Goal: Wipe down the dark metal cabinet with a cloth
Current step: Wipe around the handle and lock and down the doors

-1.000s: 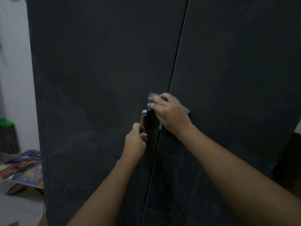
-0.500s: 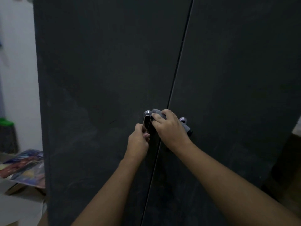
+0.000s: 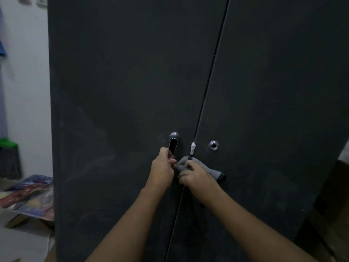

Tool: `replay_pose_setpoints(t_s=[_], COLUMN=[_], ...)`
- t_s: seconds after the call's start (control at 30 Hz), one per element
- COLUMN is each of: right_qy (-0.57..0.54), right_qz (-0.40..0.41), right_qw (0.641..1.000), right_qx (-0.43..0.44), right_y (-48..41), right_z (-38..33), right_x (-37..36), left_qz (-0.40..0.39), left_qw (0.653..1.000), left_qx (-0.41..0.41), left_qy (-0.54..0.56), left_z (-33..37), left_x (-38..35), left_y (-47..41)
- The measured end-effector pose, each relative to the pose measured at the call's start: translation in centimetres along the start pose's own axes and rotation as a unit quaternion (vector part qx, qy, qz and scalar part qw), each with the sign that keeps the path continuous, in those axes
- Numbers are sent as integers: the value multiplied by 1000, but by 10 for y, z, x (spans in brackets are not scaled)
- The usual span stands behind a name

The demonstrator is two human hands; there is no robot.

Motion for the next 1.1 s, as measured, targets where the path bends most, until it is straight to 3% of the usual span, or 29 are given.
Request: replay_pose_setpoints(t_s=[0.13, 0.23, 0.3, 0.37, 0.47, 0.57, 0.63, 0.67, 0.7, 0.73, 0.8, 0.87, 0.93, 1.1], right_qy=[-160, -355, -401, -429, -537, -677, -744, -736, -701, -635, -402, -188, -79, 99], right_qz=[191, 290, 318, 330, 293, 210, 170, 175, 196, 226, 270, 212, 155, 273], right_qw=[968, 885, 853, 835, 787, 703, 646, 653, 685, 738, 874, 959, 985, 957], right_qx=[13, -79, -105, -99, -86, -60, -9, 7, 7, -9, -43, -17, 13, -23], right_y=[5, 4, -2, -14, -36, -54, -62, -63, -63, -60, -54, -49, -45, -49], right_z=[7, 28, 29, 20, 2, 1, 12, 22, 33, 48, 80, 104, 123, 126], right_x=[55, 89, 110, 128, 139, 148, 161, 169, 176, 181, 185, 171, 147, 120], left_qz=[-11, 50, 94, 57, -17, 27, 82, 107, 135, 162, 214, 220, 190, 197], left_qw=[999, 996, 995, 996, 972, 938, 959, 973, 981, 983, 969, 944, 917, 874], left_qx=[32, 52, 17, 9, 90, 102, 51, 17, -16, -45, -101, -169, -229, -281], left_qy=[16, 46, 5, 63, 216, 330, 268, 205, 140, 73, -66, -178, -267, -345], left_z=[-5, 5, 32, 61, 84, 87, 89, 93, 99, 106, 123, 140, 143, 108], left_x=[4, 24, 38, 40, 37, 48, 59, 64, 70, 76, 89, 94, 84, 60], left_y=[0, 3, 8, 7, -2, -18, -29, -34, -41, -47, -62, -73, -84, -86])
Point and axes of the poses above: each hand's wrist, its own y-axis away from the middle knuckle, its own x-axis out of the back of the hand, z = x × y, the point moved 5 cm from there along -y, towards the middle knuckle, and after that the axes turned 9 degrees about -z, right-handed, at the moved point
